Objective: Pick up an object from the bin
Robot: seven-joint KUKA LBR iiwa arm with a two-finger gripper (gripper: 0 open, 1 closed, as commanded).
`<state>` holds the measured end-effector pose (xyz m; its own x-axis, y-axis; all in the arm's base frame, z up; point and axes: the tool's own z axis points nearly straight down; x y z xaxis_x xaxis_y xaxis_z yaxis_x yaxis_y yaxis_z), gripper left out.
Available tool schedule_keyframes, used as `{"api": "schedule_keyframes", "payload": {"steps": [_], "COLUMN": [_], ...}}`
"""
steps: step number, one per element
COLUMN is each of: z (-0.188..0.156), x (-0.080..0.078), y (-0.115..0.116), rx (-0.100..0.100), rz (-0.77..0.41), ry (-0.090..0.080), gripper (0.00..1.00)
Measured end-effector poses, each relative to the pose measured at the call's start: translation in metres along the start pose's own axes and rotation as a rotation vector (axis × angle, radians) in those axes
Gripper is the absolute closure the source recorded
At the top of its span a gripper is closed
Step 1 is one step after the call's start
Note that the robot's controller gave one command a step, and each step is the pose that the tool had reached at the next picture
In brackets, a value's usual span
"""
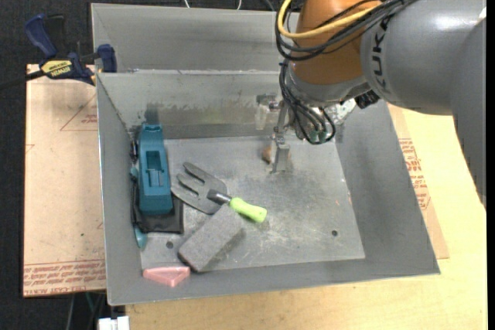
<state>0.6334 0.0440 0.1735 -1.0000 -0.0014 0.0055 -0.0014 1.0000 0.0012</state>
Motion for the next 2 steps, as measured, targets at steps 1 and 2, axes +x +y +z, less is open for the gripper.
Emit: {"api": "schedule_keyframes", "payload": {"steps": [1, 2], "z": [-0.005, 0.006], "x": [-0.001, 0.009], "y": [0.0, -0.04], "rx": [0.0, -0.001], "rz": [0.001, -0.002], "ry": [-0.007, -0.006], "gripper": [0.0, 0.0]}}
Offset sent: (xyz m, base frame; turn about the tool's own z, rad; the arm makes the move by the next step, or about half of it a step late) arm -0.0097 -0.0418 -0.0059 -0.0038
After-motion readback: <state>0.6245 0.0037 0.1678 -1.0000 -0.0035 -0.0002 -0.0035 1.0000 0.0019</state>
